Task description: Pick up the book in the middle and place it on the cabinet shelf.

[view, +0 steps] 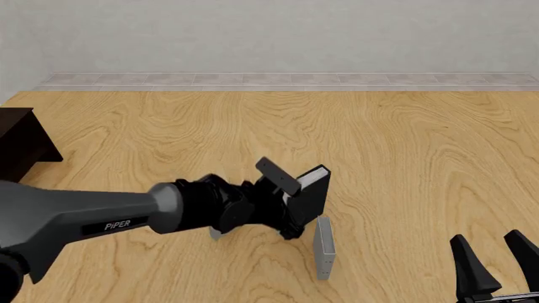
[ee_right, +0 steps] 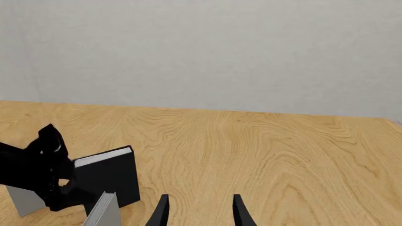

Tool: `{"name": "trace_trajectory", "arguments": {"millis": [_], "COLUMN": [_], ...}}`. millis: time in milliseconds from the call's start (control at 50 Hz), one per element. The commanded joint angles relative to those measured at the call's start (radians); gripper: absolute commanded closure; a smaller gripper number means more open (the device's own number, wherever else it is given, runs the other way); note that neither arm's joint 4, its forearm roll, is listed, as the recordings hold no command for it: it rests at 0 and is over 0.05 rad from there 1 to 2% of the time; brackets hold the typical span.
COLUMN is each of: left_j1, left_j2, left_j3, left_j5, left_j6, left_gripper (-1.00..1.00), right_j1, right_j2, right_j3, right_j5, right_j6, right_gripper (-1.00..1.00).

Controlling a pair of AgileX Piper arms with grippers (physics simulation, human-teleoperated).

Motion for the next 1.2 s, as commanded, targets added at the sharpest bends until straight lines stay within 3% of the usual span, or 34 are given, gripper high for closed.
{"name": "trace_trajectory", "arguments": {"millis": [20,160,180,1060,1200], "left_j1": [0.006,0.021,0.024,0.072,0.111], "left_j2": [0.025,0.012,0.009,-0.135,-0.186], "left_j3": [0.004,-0.023,-0.027,-0.132,-0.158], "left_j5": [-0.002,0.022,0.026,0.153,0.183], "left_j6": [-0.002,0.007,0.012,0.118,0.164], "left_gripper": [-1.00,-1.00,1.00,1.00,1.00], "right_j1": [0.000,0.000,0.000,0.000,0.000], "right_j2": [0.000,0.000,0.000,-0.001,-0.001], "right_j3": [-0.001,-0.002,-0.001,-0.001,-0.001], "right_j5": [0.001,0.002,0.000,0.002,0.001], "right_j6": [0.000,0.000,0.000,0.000,0.000], "right_gripper": [-1.00,-1.00,-1.00,-1.00,-1.00]}}
